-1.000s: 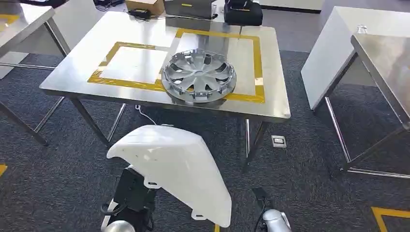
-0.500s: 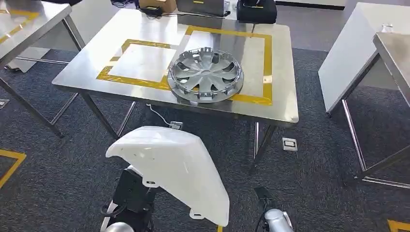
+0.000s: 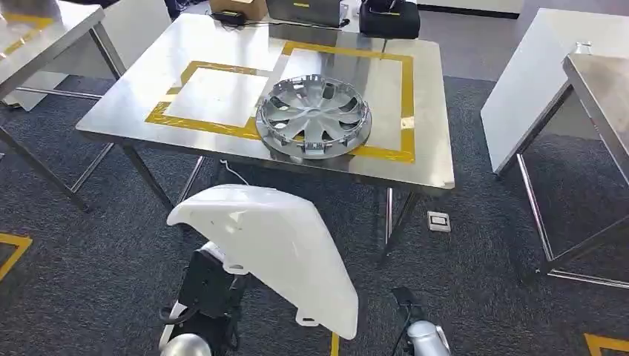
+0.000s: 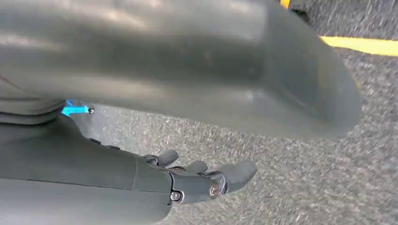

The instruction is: Take the parts from the cabinet and place them on the table.

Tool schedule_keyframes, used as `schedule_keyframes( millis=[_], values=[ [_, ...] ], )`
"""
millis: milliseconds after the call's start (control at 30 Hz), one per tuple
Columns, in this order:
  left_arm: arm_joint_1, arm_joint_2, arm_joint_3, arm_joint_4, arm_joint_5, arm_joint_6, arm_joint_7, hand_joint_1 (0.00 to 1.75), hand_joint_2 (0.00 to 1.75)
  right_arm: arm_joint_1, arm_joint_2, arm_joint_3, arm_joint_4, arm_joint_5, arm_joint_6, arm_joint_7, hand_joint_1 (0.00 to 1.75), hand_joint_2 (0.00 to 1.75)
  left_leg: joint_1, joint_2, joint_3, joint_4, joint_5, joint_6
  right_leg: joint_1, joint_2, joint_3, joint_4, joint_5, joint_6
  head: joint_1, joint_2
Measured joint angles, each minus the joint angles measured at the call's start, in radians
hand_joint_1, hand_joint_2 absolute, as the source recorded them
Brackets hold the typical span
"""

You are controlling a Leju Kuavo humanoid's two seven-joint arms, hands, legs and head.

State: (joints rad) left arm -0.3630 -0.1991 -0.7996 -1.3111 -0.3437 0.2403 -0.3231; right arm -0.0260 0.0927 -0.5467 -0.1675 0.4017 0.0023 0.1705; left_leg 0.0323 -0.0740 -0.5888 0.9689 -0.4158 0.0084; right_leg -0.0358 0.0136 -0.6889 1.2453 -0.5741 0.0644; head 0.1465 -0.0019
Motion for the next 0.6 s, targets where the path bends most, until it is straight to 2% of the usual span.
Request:
schedule_keyframes(
  millis=[33, 67, 100, 133, 167, 233, 267, 300, 333, 367, 400, 433, 467, 500, 533, 567, 600],
  values=[
    [0.000, 0.000, 0.000, 0.000, 0.000, 0.002, 0.000, 1.75, 1.75, 0.000, 0.000, -0.001, 0.000, 0.003, 0.000, 0.000, 0.00, 0.00, 0.005, 0.000, 0.000, 0.008, -0.006, -0.007, -0.004, 0.000, 0.037, -0.072, 0.044, 0.006, 0.004, 0.000],
    [0.000, 0.000, 0.000, 0.000, 0.000, 0.003, 0.000, 1.75, 1.75, 0.000, 0.000, -0.001, 0.000, 0.004, 0.000, 0.000, 0.00, 0.00, 0.010, -0.001, 0.000, 0.018, -0.014, -0.014, -0.010, 0.000, 0.087, -0.166, 0.091, 0.011, 0.008, 0.000],
    [-0.001, 0.000, 0.000, 0.000, 0.000, 0.005, 0.000, 1.75, 1.75, 0.000, 0.000, -0.001, 0.000, 0.006, 0.001, 0.000, 0.00, 0.00, 0.013, 0.000, -0.001, 0.030, -0.023, -0.023, -0.014, 0.003, 0.126, -0.250, 0.109, 0.016, 0.020, 0.000],
    [-0.001, 0.000, 0.000, 0.001, 0.000, 0.007, 0.000, 1.75, 1.75, -0.001, 0.001, -0.001, 0.000, 0.008, 0.002, 0.000, 0.00, 0.00, 0.010, 0.000, -0.006, 0.033, -0.028, -0.032, -0.002, 0.019, 0.126, -0.238, 0.091, 0.011, 0.033, 0.000],
    [0.000, 0.000, 0.000, 0.001, 0.000, 0.008, -0.001, 1.75, 1.75, 0.000, 0.001, -0.002, 0.000, 0.010, 0.002, -0.003, 0.00, 0.00, 0.008, -0.002, -0.008, 0.036, -0.031, -0.039, 0.000, 0.016, 0.125, -0.239, 0.091, -0.008, 0.032, 0.000],
    [0.000, 0.001, 0.000, 0.001, 0.000, 0.011, -0.002, 1.75, 1.75, 0.003, 0.000, -0.003, 0.000, 0.011, 0.004, 0.003, 0.00, 0.00, 0.011, -0.008, -0.004, 0.028, -0.028, -0.052, 0.007, 0.008, 0.124, -0.240, 0.089, -0.024, 0.033, 0.000],
    [-0.001, 0.001, 0.000, 0.001, 0.000, 0.011, -0.002, 1.75, 1.75, 0.002, 0.000, -0.003, 0.000, 0.012, 0.004, 0.003, 0.00, 0.00, 0.011, -0.011, -0.001, 0.024, -0.031, -0.059, 0.005, 0.004, 0.130, -0.247, 0.090, -0.033, 0.033, 0.000],
    [0.000, 0.002, 0.000, -0.001, 0.000, 0.012, -0.002, 1.75, 1.75, 0.003, 0.000, -0.003, 0.000, 0.011, 0.004, 0.003, 0.00, 0.00, 0.011, 0.013, -0.007, 0.034, -0.035, -0.061, -0.003, -0.003, 0.141, -0.257, 0.092, -0.043, 0.032, 0.000],
    [-0.003, 0.002, 0.000, -0.001, 0.000, 0.012, -0.003, 1.75, 1.75, 0.004, 0.000, -0.003, -0.001, 0.012, 0.004, 0.003, 0.00, 0.00, 0.004, 0.044, -0.026, 0.079, -0.053, -0.058, -0.003, -0.008, 0.151, -0.259, 0.086, -0.052, 0.025, 0.000],
    [-0.003, 0.002, 0.000, -0.001, 0.000, 0.012, -0.004, 1.75, 1.75, 0.005, 0.000, -0.003, 0.000, 0.012, 0.004, 0.003, 0.00, 0.00, 0.003, 0.057, -0.064, 0.152, -0.083, -0.058, -0.002, -0.015, 0.159, -0.260, 0.082, -0.058, 0.026, 0.000],
    [-0.002, 0.003, 0.000, 0.000, 0.000, 0.013, -0.003, 1.75, 1.75, 0.007, 0.000, -0.003, 0.000, 0.012, 0.004, 0.003, 0.00, 0.00, 0.003, 0.061, -0.115, 0.242, -0.116, -0.058, -0.001, -0.022, 0.165, -0.260, 0.075, -0.062, 0.025, 0.000],
    [0.000, 0.006, 0.000, 0.002, 0.000, 0.013, -0.003, 1.75, 1.75, 0.007, 0.000, -0.003, 0.000, 0.012, 0.004, 0.003, 0.00, 0.00, 0.003, 0.062, -0.163, 0.320, -0.137, -0.059, 0.000, -0.027, 0.173, -0.260, 0.067, -0.062, 0.024, 0.000],
    [0.002, 0.009, 0.000, 0.003, 0.000, 0.013, -0.003, 1.75, 1.75, 0.008, 0.000, -0.003, 0.000, 0.012, 0.004, 0.003, 0.00, 0.00, 0.004, 0.062, -0.191, 0.358, -0.135, -0.058, -0.001, -0.029, 0.182, -0.260, 0.058, -0.060, 0.024, 0.000],
    [0.004, 0.012, 0.000, 0.003, 0.000, 0.013, -0.003, 1.75, 1.75, 0.008, 0.000, -0.003, 0.000, 0.012, 0.004, 0.003, 0.00, 0.00, 0.004, 0.064, -0.192, 0.340, -0.102, -0.059, -0.004, -0.030, 0.197, -0.260, 0.048, -0.055, 0.024, 0.000],
    [0.004, 0.012, 0.000, 0.003, 0.000, 0.013, -0.003, 1.75, 1.75, 0.008, 0.000, -0.003, 0.000, 0.012, 0.004, 0.003, 0.00, 0.00, 0.005, 0.066, -0.171, 0.288, -0.058, -0.059, -0.008, -0.031, 0.210, -0.260, 0.037, -0.049, 0.024, 0.000],
    [0.003, 0.012, 0.000, 0.003, 0.000, 0.013, -0.003, 1.75, 1.75, 0.008, 0.002, -0.003, 0.000, 0.012, 0.004, 0.003, 0.00, 0.00, 0.006, 0.072, -0.128, 0.193, 0.004, -0.059, -0.015, -0.031, 0.229, -0.259, 0.023, -0.040, 0.024, 0.000],
    [0.003, 0.012, 0.000, 0.003, 0.000, 0.013, -0.003, 1.75, 1.75, 0.008, 0.002, -0.003, 0.000, 0.012, 0.005, 0.003, 0.00, 0.00, 0.008, 0.083, -0.090, 0.099, 0.047, -0.062, -0.019, -0.031, 0.248, -0.258, 0.007, -0.029, 0.023, 0.000]
  ],
)
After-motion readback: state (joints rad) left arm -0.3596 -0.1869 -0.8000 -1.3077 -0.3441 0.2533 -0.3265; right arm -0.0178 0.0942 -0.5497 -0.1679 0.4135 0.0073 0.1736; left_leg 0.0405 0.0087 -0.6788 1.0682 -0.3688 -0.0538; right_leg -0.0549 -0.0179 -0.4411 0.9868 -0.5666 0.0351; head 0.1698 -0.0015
